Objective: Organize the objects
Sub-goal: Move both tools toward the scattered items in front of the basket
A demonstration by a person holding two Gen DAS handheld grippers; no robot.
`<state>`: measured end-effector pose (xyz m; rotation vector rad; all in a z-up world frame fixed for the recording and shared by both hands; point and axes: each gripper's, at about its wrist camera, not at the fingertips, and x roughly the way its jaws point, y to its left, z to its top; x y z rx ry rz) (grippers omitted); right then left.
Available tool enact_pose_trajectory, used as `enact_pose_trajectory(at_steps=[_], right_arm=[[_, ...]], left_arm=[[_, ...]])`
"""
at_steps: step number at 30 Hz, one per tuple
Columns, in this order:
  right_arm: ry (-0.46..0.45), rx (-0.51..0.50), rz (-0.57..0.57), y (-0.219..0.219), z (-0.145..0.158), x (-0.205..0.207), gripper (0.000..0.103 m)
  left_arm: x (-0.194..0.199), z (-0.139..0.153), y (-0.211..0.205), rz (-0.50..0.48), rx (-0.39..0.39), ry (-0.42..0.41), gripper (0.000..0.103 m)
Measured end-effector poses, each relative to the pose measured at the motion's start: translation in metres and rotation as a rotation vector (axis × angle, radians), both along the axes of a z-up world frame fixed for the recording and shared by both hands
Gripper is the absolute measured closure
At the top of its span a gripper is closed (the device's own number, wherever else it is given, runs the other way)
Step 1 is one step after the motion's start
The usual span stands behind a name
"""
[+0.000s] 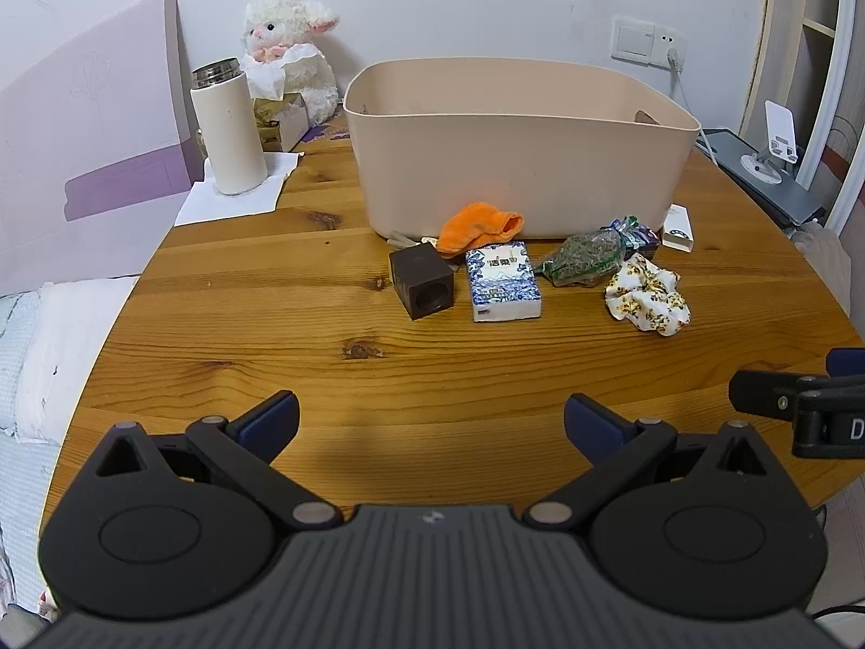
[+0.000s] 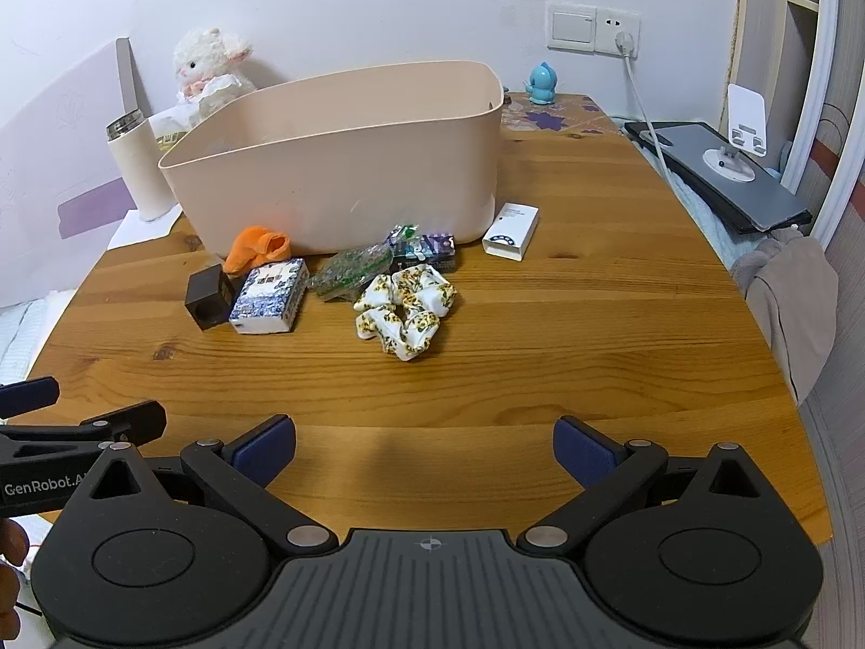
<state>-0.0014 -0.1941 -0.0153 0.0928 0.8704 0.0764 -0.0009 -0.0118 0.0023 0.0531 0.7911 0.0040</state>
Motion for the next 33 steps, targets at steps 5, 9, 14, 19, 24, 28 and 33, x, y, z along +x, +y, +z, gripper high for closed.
enact_pose_trajectory(at_steps=[5, 9, 14, 19, 24, 28, 33], right_arm=[[0.003, 0.0, -0.002, 0.0, -0.002, 0.003, 0.0], [0.006, 0.0, -0.005, -0.001, -0.003, 0.007, 0.0], [-0.003, -0.014, -0.01, -0.002, -0.004, 0.012, 0.0], [-0.006, -0.017, -0.002, -0.003, -0.004, 0.02, 0.0], [-0.008, -0.032, -0.004, -0.004, -0.006, 0.03, 0.0], [-0.001, -0.031, -0.01, -0.006, -0.01, 0.038, 0.0], [0.005, -0.033, -0.007, -0.007, -0.016, 0.047, 0.0]], left_arm=[[0.003, -0.001, 0.001, 0.003, -0.003, 0.002, 0.0], [0.007, -0.002, 0.002, 0.007, -0.006, 0.006, 0.0], [0.013, -0.004, 0.004, 0.008, -0.01, 0.013, 0.0], [0.021, -0.006, 0.006, 0.015, -0.01, 0.012, 0.0], [0.033, -0.01, 0.005, 0.011, -0.004, 0.0, 0.0], [0.04, -0.012, 0.005, 0.001, -0.003, -0.011, 0.0], [0.052, -0.015, 0.006, 0.004, -0.007, -0.006, 0.0]])
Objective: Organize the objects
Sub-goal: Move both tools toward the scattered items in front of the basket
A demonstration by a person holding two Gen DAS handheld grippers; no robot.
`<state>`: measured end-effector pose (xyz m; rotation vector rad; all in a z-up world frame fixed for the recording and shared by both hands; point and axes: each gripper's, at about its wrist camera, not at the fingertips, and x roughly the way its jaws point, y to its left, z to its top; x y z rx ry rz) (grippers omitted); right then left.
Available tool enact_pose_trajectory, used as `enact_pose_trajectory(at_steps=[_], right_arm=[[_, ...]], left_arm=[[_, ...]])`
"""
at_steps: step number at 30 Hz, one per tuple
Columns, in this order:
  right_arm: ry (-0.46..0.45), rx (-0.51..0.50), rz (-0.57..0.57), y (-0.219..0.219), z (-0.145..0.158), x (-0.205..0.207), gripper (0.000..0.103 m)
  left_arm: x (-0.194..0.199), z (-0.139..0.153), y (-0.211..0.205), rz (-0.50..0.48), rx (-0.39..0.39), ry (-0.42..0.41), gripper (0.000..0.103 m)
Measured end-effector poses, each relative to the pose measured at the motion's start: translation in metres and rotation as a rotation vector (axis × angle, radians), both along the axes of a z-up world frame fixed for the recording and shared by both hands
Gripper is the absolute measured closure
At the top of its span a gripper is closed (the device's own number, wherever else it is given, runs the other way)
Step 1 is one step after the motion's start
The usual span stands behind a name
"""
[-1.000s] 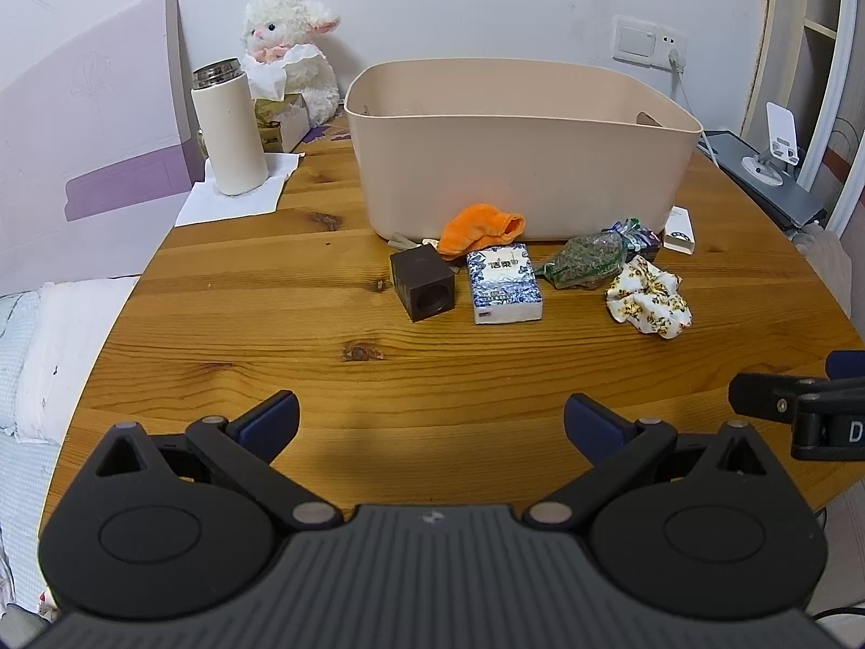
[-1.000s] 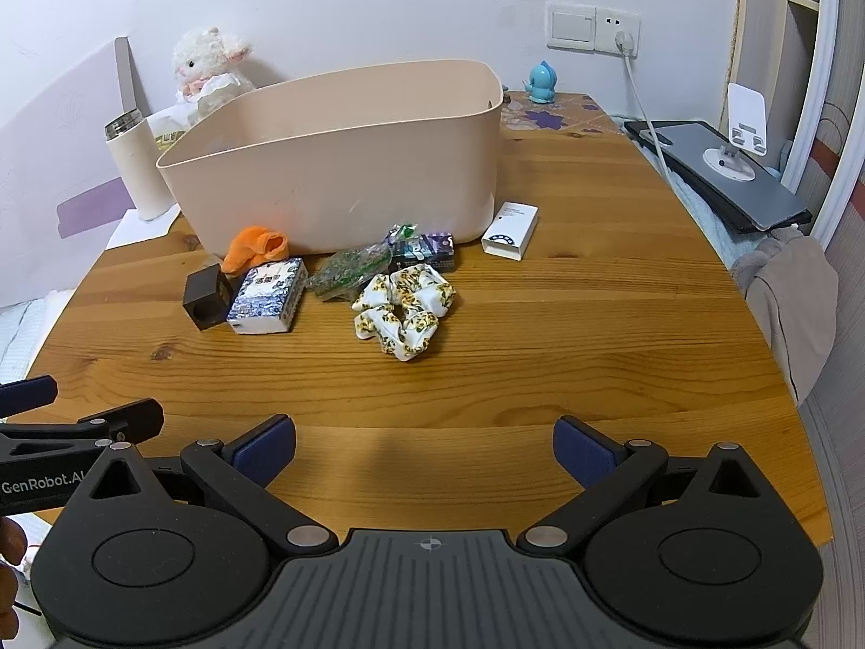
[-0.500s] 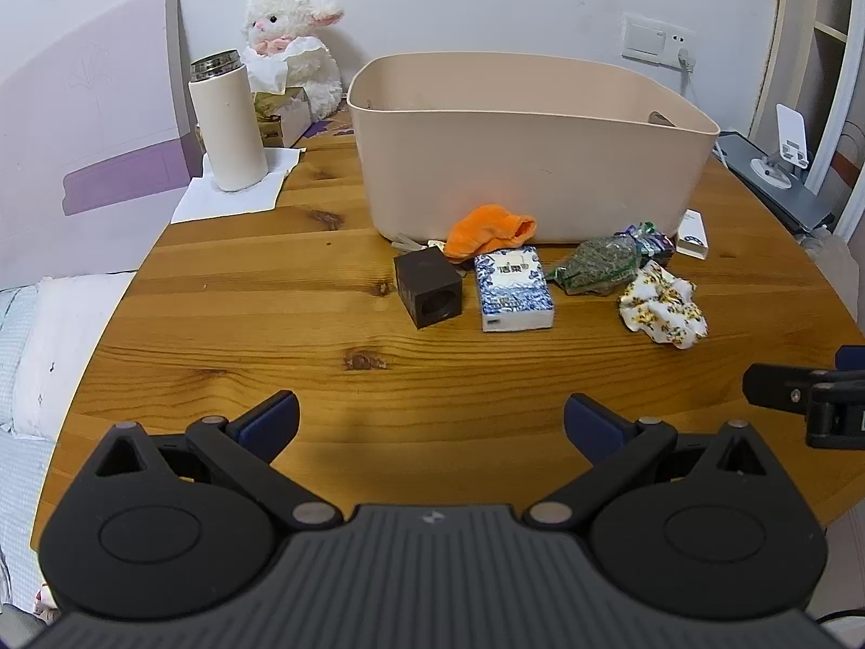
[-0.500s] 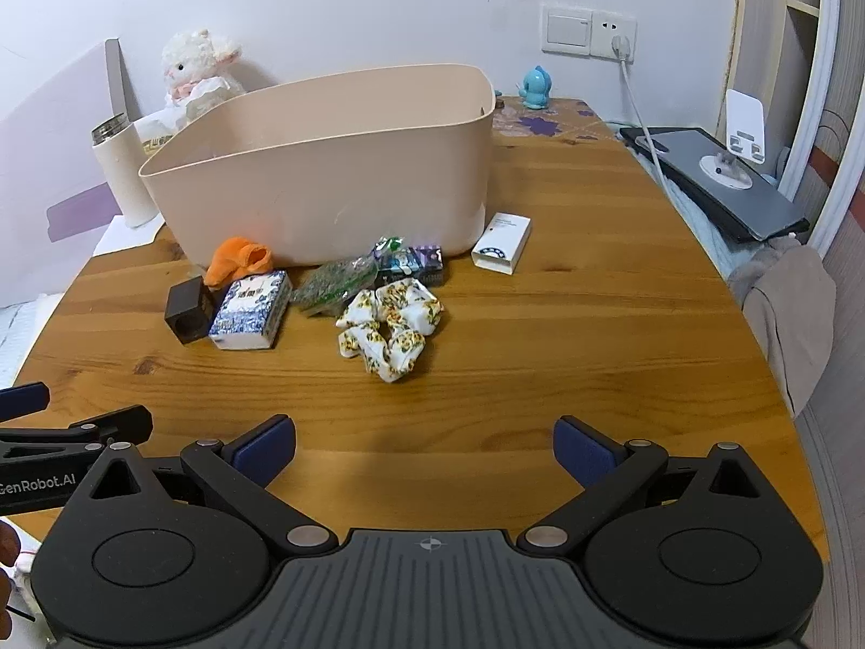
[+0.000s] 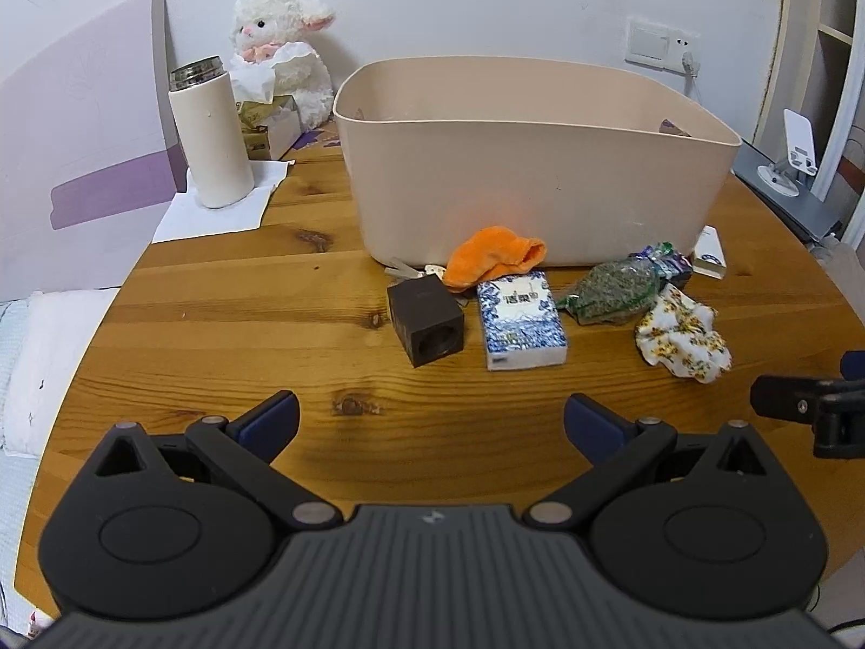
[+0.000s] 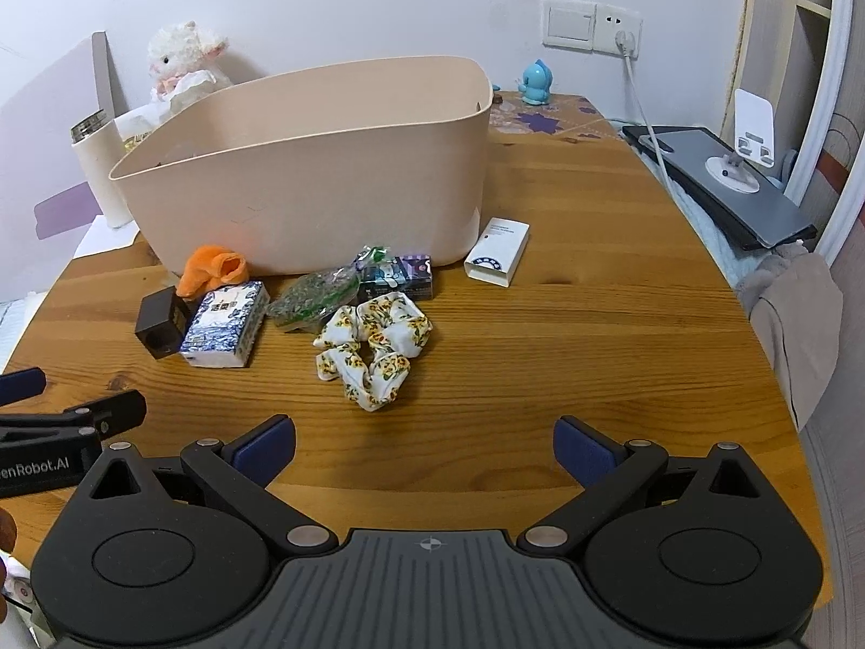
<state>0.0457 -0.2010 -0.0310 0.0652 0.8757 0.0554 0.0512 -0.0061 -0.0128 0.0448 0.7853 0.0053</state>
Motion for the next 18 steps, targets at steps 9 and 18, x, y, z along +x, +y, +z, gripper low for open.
enact_pose_trajectory(at_steps=[9, 18], right_arm=[[0.0, 0.002, 0.03, 0.004, -0.007, 0.018, 0.003], [0.008, 0.007, 0.045, 0.005, -0.012, 0.039, 0.006]], left_arm=[[0.024, -0.002, 0.006, 0.03, 0.0, -0.023, 0.0], [0.047, -0.005, 0.012, 0.079, 0.007, -0.058, 0.0]])
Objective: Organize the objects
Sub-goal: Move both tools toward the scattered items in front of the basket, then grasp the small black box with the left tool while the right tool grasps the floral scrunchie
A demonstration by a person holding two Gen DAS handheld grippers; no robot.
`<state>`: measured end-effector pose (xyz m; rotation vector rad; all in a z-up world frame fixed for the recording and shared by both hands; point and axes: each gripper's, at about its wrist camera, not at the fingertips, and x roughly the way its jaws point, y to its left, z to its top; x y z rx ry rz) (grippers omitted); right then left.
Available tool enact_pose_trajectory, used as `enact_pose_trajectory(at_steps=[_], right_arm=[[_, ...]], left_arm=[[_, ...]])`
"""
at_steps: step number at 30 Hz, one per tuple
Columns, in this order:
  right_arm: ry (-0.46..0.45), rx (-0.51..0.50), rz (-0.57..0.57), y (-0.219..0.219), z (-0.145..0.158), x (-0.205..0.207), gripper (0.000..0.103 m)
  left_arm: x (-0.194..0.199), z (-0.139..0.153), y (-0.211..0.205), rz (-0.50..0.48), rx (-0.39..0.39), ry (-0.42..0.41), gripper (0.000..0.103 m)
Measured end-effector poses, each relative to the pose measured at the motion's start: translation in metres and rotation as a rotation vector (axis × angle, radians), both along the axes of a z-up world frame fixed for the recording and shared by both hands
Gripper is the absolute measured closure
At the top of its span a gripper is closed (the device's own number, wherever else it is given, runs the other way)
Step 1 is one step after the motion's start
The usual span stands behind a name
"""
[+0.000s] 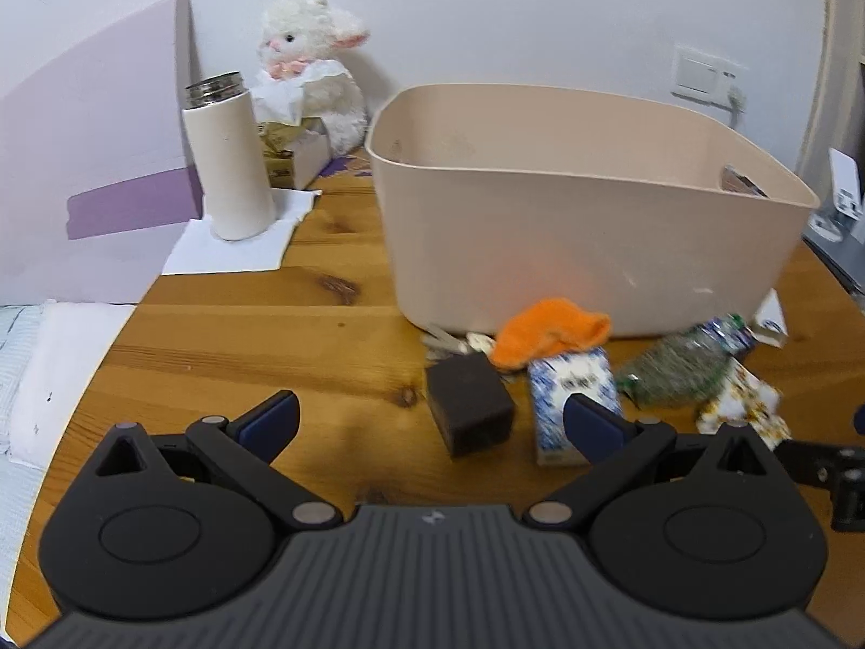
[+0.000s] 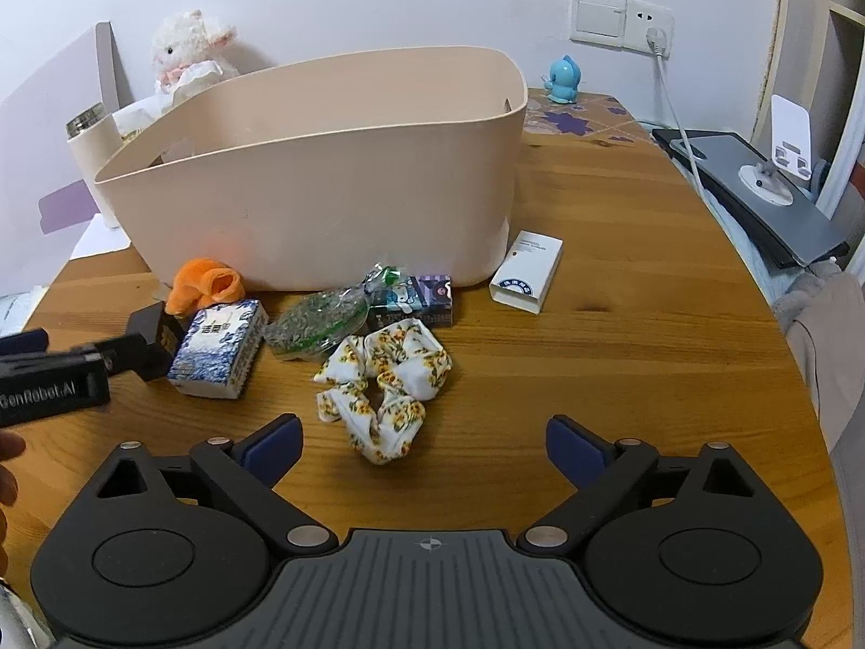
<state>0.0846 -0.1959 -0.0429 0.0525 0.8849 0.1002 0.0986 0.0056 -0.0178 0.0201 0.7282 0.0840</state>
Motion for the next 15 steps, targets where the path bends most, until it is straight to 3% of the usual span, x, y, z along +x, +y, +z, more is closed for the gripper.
enact_pose_trajectory(at_steps=[12, 15], right_arm=[[0.011, -0.032, 0.044, 0.013, -0.007, 0.029, 0.013], [0.03, -0.031, 0.048, 0.016, -0.012, 0.035, 0.018]], left_arm=[[0.032, -0.02, 0.009, 0.029, -0.017, 0.05, 0.0], [0.039, -0.028, 0.013, 0.036, -0.034, 0.081, 0.012]])
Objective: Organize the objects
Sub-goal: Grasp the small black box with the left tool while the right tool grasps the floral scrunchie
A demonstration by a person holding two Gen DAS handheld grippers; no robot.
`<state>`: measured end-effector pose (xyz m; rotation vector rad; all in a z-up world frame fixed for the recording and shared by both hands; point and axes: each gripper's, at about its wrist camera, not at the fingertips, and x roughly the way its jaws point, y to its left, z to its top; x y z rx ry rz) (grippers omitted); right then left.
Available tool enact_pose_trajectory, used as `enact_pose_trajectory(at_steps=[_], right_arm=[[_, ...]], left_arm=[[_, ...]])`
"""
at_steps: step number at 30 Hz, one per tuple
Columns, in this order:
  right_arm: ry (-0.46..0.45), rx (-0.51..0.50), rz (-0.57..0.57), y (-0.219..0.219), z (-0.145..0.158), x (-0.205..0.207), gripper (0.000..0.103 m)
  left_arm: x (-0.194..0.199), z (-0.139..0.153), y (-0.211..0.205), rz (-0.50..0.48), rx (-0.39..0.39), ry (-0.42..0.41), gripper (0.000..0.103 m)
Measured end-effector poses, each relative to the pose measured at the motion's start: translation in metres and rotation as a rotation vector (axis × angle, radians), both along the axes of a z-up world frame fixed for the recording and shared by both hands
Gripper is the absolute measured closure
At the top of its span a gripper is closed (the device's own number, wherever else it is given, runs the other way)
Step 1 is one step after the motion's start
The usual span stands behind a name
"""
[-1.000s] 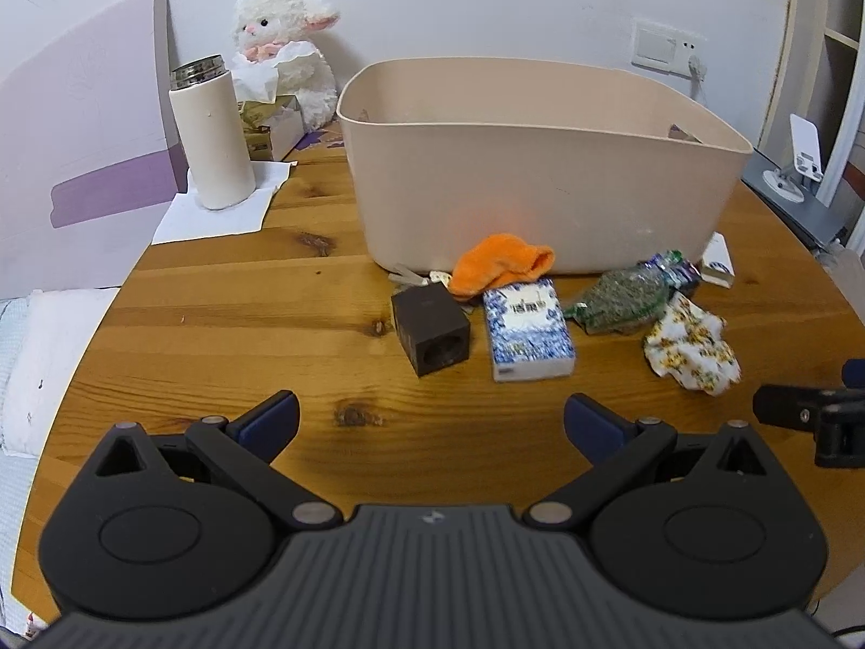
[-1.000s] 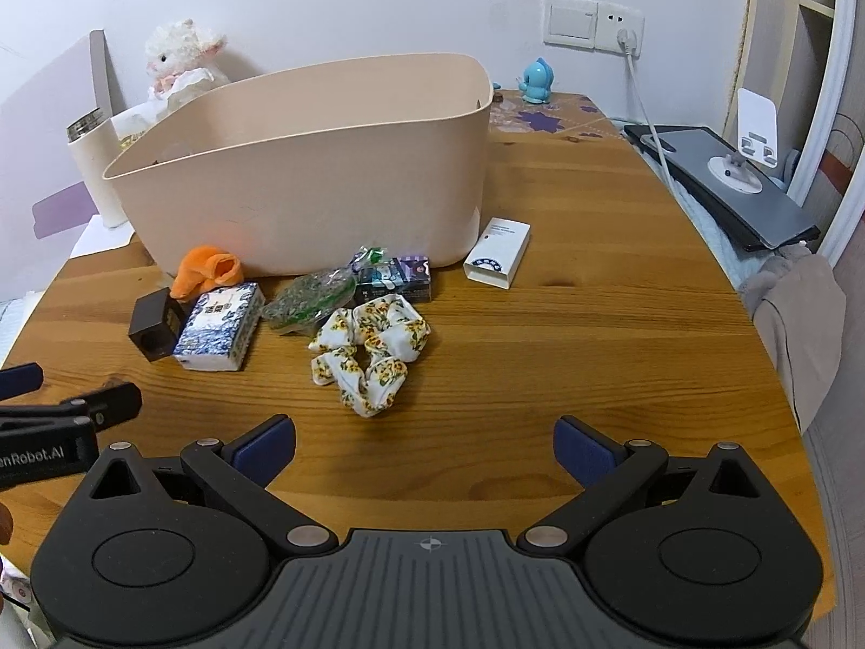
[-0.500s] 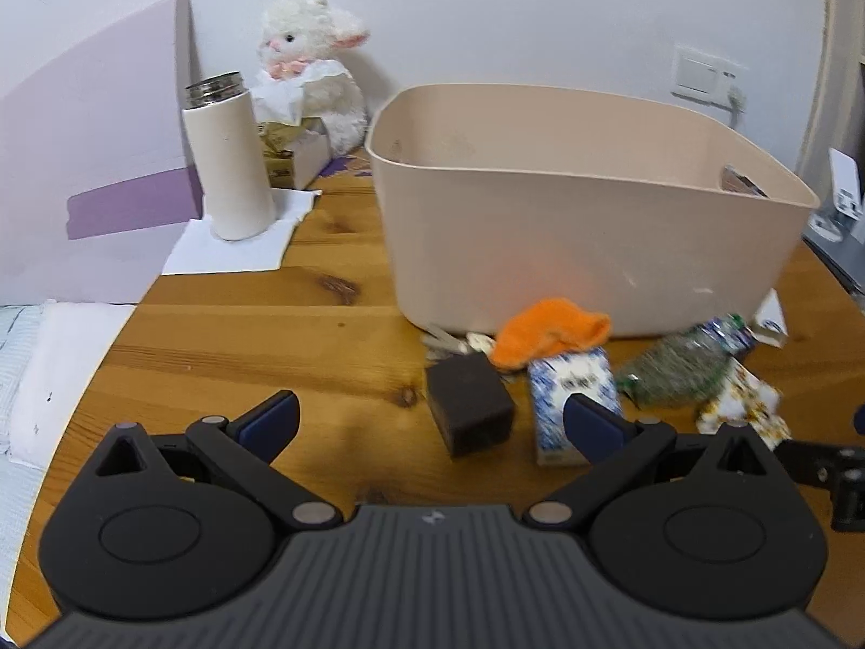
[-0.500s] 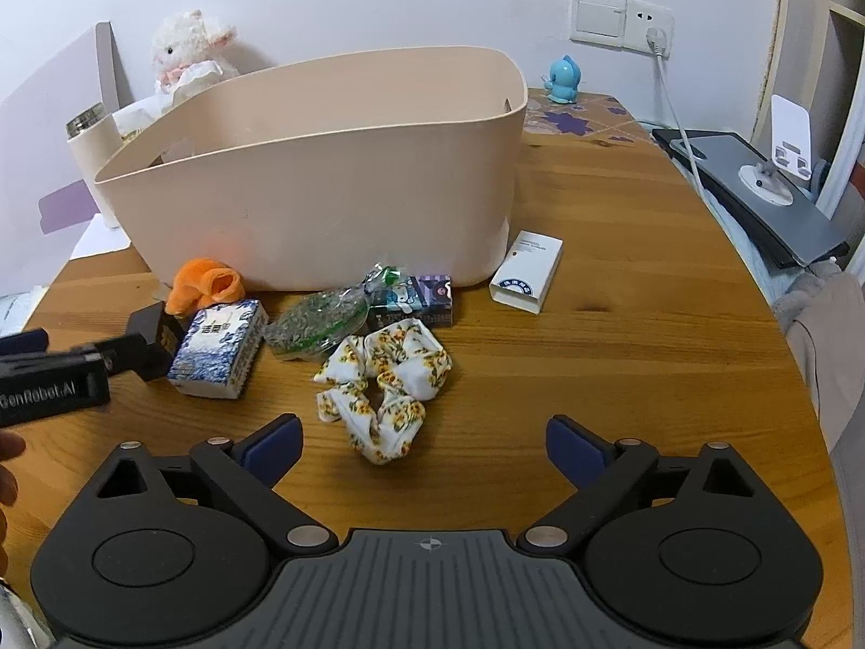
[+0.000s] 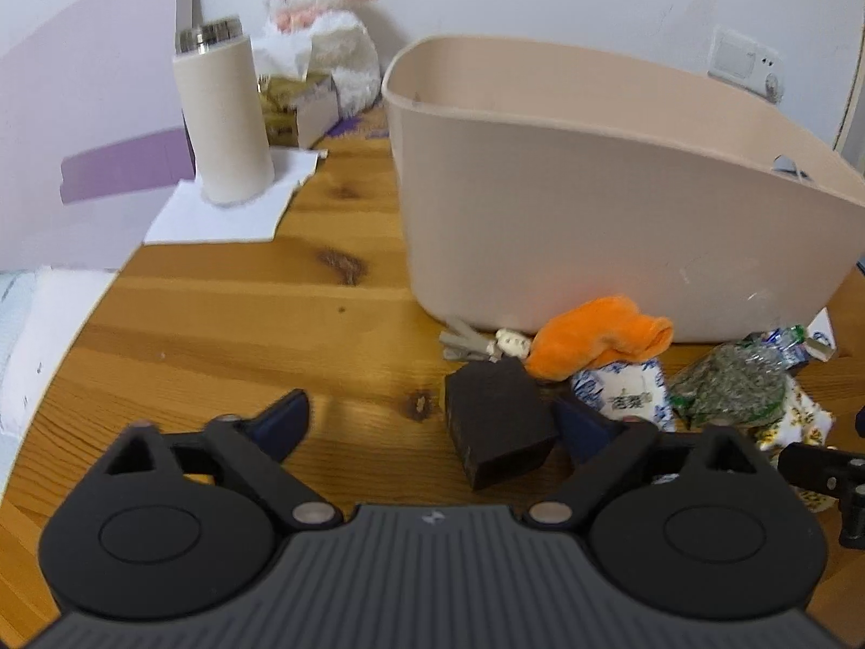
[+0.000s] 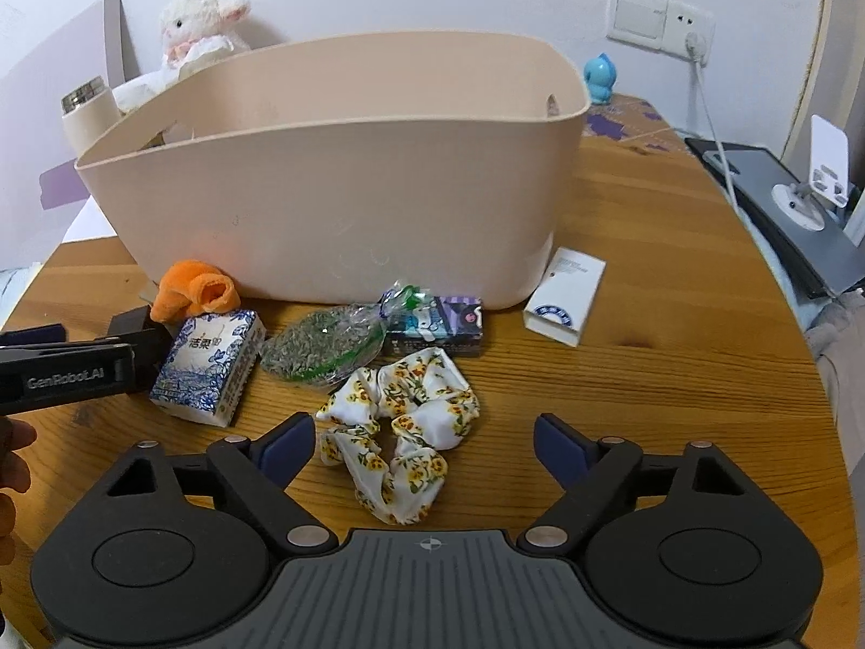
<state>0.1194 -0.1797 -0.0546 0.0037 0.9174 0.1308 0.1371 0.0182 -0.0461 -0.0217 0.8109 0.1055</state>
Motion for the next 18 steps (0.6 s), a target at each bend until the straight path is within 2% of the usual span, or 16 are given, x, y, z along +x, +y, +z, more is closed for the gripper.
enact_pose_trajectory(at_steps=[3, 5, 7, 9, 11, 12, 14, 18], right_arm=[[0.014, 0.002, 0.0, 0.001, -0.005, 0.003, 0.025], [0.02, 0.004, -0.004, 0.0, -0.008, 0.004, 0.032], [0.006, 0.01, -0.009, -0.001, -0.008, 0.004, 0.043], [-0.004, 0.014, -0.015, -0.003, -0.007, 0.003, 0.063], [-0.011, 0.019, -0.021, -0.005, -0.006, 0.003, 0.075], [-0.011, 0.021, -0.024, -0.006, -0.006, 0.002, 0.077], [-0.01, 0.03, -0.023, -0.009, -0.005, 0.001, 0.082], [-0.02, 0.051, -0.029, -0.017, 0.003, -0.006, 0.084]], left_arm=[[0.004, -0.008, 0.005, 0.006, -0.031, 0.027, 0.023], [0.004, -0.008, 0.004, 0.005, -0.022, 0.017, 0.028], [0.004, -0.008, 0.006, 0.0, -0.027, 0.012, 0.034], [0.003, -0.007, 0.005, -0.007, -0.017, 0.005, 0.045], [0.002, -0.005, 0.006, -0.014, -0.023, 0.004, 0.062], [0.002, -0.004, 0.006, -0.017, -0.025, 0.005, 0.067], [-0.001, -0.002, 0.006, -0.021, -0.029, 0.013, 0.069], [-0.008, 0.002, 0.007, -0.031, -0.042, 0.026, 0.069]])
